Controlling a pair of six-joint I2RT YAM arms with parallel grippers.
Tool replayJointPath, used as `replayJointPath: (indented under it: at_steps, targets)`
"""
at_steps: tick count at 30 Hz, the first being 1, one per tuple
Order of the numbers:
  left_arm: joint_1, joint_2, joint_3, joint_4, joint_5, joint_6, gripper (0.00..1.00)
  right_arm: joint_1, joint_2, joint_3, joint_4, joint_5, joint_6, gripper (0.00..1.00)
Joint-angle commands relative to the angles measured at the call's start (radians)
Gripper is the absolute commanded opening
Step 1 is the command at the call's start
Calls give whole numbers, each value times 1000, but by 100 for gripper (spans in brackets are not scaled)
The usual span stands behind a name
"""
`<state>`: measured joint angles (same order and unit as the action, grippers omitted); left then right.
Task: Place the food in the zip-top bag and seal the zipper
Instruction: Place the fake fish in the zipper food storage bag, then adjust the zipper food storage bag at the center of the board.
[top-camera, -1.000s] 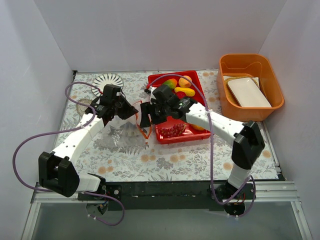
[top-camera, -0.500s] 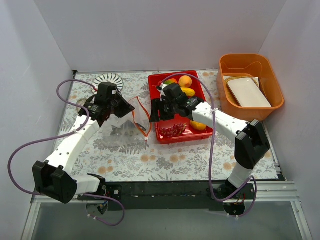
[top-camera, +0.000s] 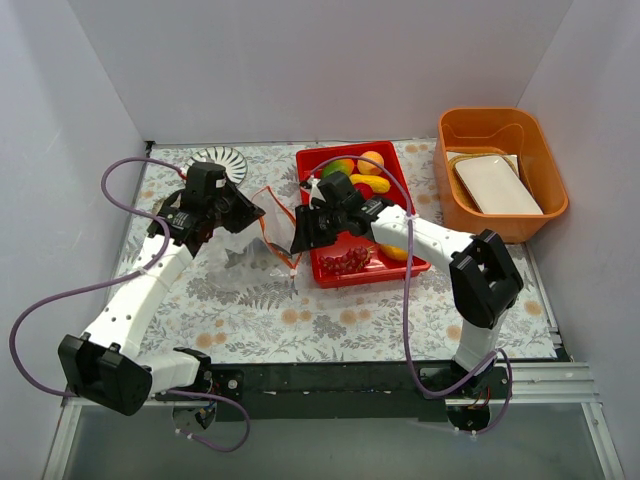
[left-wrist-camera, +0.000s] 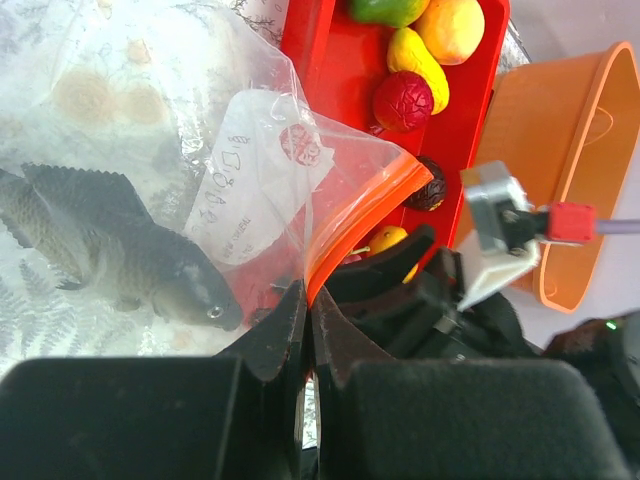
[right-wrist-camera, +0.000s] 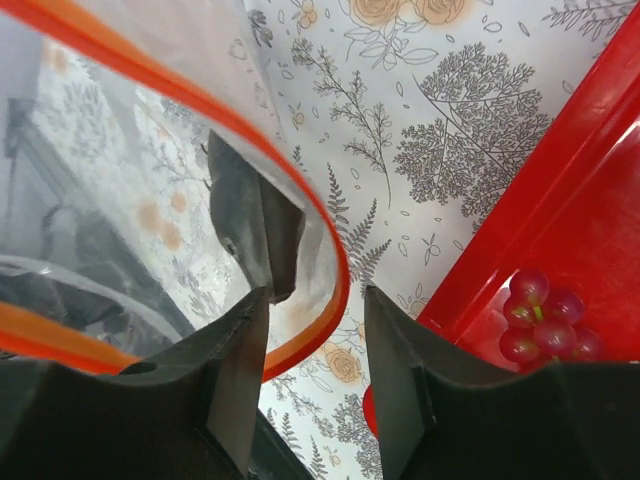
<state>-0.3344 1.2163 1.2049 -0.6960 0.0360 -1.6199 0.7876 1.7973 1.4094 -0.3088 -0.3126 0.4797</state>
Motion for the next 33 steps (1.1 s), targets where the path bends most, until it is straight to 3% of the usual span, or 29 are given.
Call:
replayJointPath:
  at_steps: [1,4,9,13,15,17,19,28,33]
  targets:
    - [11,-40,15,1,-8,3,0,-4,27,36,65,-77,2,33]
    - [17,-41,18,-8,-24,12,0,-5,11,45,83,-88,3,2]
    - [87,-34,131,-129,-149,113,0,18,-33,152,65,-137,-58,1]
    - [188,-67,200,-198,-247,178,0,58,14,351,-5,-256,-105,1]
    - [227,-83,223,-229,-277,193,0,88,78,445,-131,-246,-151,1]
    - [239,-106,272,-255,-345,198,0,129,105,509,-188,-115,-197,1]
    - [241,-123,298,-251,-381,221,0,157,88,470,-153,-8,-219,1]
    - [242,-121,369,-275,-312,244,0,156,134,379,-15,-112,-110,1]
    - [242,-87,221,-232,-161,267,0,122,155,290,46,-128,-20,1]
